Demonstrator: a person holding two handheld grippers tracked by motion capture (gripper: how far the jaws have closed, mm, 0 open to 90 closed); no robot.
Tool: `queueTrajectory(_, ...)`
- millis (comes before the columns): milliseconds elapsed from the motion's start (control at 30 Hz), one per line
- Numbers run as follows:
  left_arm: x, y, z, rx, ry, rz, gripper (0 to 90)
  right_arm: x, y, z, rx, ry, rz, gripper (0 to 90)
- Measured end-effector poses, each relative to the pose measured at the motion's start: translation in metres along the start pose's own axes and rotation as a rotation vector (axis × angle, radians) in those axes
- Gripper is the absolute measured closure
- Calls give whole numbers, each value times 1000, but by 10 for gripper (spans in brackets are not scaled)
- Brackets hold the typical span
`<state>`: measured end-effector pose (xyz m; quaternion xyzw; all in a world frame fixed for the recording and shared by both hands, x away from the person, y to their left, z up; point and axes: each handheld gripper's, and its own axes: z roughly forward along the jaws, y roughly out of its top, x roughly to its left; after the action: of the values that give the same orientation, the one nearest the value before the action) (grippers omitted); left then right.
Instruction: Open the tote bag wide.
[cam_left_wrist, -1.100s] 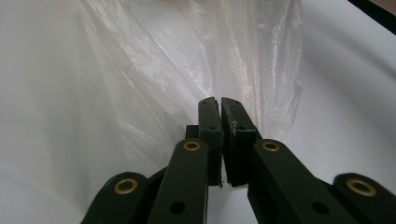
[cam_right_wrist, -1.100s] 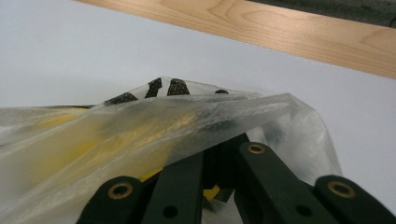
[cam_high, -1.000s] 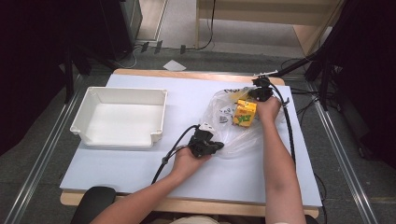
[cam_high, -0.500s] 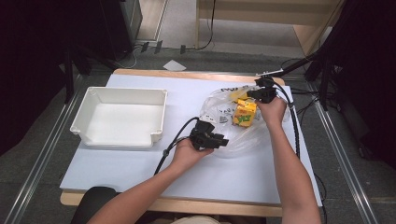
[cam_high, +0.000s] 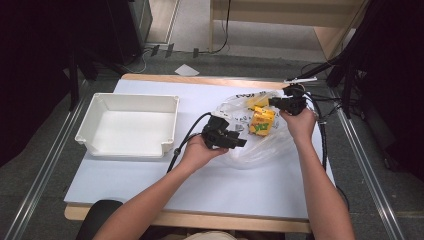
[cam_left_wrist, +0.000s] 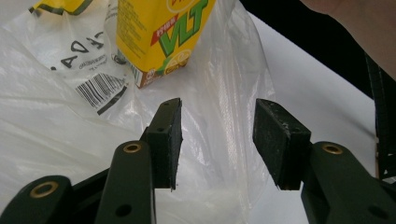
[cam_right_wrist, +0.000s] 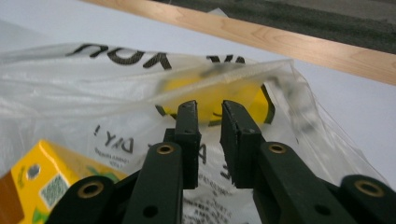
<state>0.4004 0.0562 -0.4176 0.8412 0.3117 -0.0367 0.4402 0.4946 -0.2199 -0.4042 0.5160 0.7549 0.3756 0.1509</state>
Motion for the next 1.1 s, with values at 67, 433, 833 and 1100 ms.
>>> queueTrajectory(67, 1, 2, -1, 6, 3, 6, 516, 1, -1, -3, 8, -3, -8, 756)
queueTrajectory(433, 6, 15, -12, 29, -19, 13, 468, -4, -26, -33, 12, 18, -2, 683)
queueTrajectory(833, 16, 15, -17, 35, -10, 21, 460, 2, -54, -59, 10, 23, -20, 638)
queueTrajectory(1100, 20, 14, -18, 33, -13, 24, 465, 13, -71, -69, 5, 50, -31, 631)
